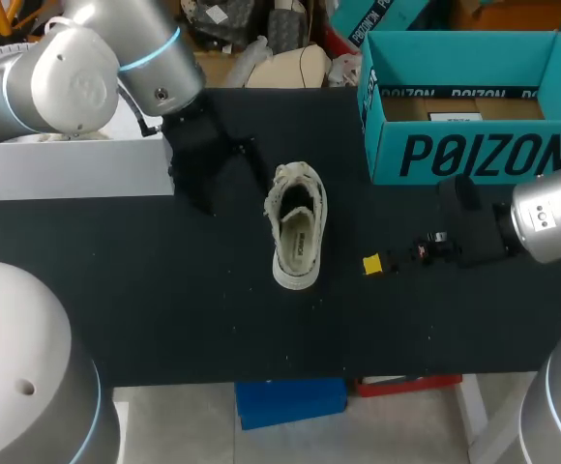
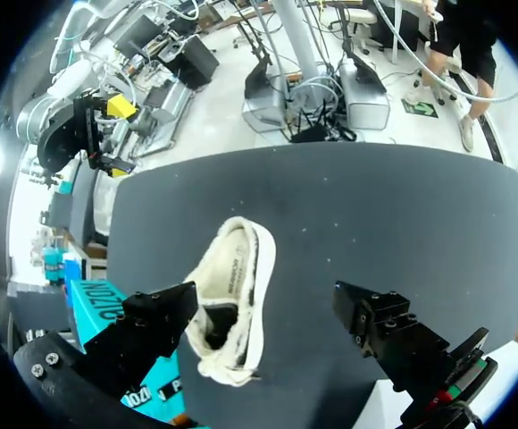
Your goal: Take the shoe out of the shoebox, open the shoe tongue, remove and reinsert the insole, then place the shoe into the shoebox
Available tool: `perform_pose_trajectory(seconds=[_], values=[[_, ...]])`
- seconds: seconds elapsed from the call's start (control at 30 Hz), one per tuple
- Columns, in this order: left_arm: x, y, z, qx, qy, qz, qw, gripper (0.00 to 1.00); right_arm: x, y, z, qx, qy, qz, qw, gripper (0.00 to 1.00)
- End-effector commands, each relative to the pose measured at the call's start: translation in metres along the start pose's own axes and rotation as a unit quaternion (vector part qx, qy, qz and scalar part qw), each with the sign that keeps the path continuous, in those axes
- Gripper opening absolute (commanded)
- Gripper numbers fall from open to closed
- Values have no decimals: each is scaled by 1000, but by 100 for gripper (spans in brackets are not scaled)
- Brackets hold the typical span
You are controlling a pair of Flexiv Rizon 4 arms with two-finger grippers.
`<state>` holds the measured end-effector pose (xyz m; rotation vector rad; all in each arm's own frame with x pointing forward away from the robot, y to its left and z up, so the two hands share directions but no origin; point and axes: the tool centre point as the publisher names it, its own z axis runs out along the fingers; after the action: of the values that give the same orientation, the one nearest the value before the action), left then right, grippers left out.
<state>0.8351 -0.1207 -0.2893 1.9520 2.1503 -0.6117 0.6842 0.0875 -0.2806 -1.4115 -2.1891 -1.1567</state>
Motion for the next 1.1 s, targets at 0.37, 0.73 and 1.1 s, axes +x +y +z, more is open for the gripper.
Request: perform_pose_trajectory(seconds=[0.37,0.73,1.1], values=[[0,-1,0,-2,2,0,1000,100,1,0,1,1,-1,1,1000,100],[0,-1,0,-2,2,0,1000,100,1,0,1,1,-1,1,1000,100],[-3,6,-8,-64,58,39,996,100,1,0,1,1,-1,1,1000,100]])
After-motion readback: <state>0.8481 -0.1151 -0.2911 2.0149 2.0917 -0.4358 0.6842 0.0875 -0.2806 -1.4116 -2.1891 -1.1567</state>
